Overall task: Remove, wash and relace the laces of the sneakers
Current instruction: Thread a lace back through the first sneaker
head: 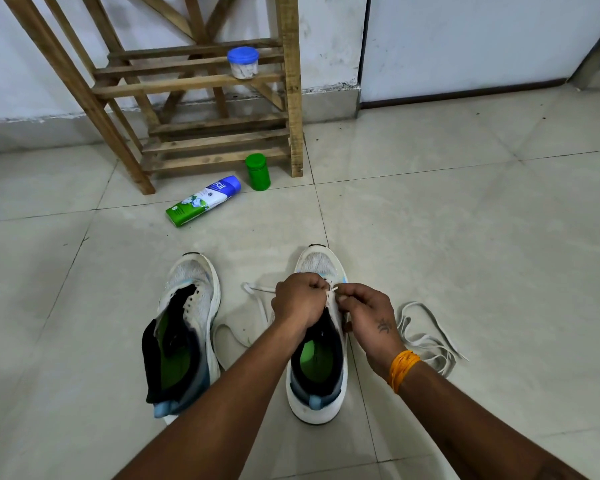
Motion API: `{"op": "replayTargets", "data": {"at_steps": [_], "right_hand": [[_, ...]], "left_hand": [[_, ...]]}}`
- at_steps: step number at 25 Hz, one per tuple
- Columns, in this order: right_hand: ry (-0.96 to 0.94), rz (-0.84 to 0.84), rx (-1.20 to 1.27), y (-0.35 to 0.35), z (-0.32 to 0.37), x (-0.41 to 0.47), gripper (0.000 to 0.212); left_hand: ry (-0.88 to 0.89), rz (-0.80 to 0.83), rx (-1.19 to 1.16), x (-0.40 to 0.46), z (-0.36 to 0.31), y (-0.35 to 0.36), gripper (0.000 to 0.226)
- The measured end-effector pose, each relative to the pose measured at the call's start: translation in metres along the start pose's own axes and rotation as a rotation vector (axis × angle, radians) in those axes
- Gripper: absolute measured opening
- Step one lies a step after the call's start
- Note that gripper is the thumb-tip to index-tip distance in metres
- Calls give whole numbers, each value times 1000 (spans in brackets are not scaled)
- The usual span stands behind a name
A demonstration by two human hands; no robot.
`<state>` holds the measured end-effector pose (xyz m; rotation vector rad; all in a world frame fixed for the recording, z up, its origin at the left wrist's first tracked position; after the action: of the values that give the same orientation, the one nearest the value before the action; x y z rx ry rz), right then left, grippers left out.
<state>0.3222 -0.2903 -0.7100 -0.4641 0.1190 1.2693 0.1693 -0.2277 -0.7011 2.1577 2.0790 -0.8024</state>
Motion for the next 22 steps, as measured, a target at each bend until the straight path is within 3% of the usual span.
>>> {"op": "replayTargets", "data": {"at_steps": [3, 7, 12, 14, 18, 20, 22], "right_hand": [[-43, 16, -34, -1, 4, 6, 14], [-82, -50, -93, -5, 12, 22, 15], [-58, -2, 26, -3, 20, 34, 15], [-39, -3, 30, -5, 18, 37, 15], [140, -279, -133, -61, -15, 57, 18], [-9, -362, -424, -76, -1, 53, 19], [-332, -241, -688, -44, 32, 36, 22]], "left_hand": [[54, -61, -8, 2, 5, -2, 27], [126, -53, -88, -3, 0, -6, 15], [513, -246, 65, -55, -20, -35, 22], [532, -297, 18, -62, -11, -42, 15], [469, -408, -108, -63, 0, -53, 10], [447, -433, -121, -65, 1, -54, 8], [445, -445, -130, -65, 2, -53, 8]]}}
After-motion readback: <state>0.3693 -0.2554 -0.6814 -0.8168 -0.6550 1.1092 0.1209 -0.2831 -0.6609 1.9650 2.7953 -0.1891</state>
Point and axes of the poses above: each hand's wrist, its own x-axis towards the middle knuckle, its own y-axis out of the palm, z = x × y, the point moved 10 cm from there along x, towards the middle knuckle, and after that the axes turned 14 degrees about -x, right-handed, at the moved point
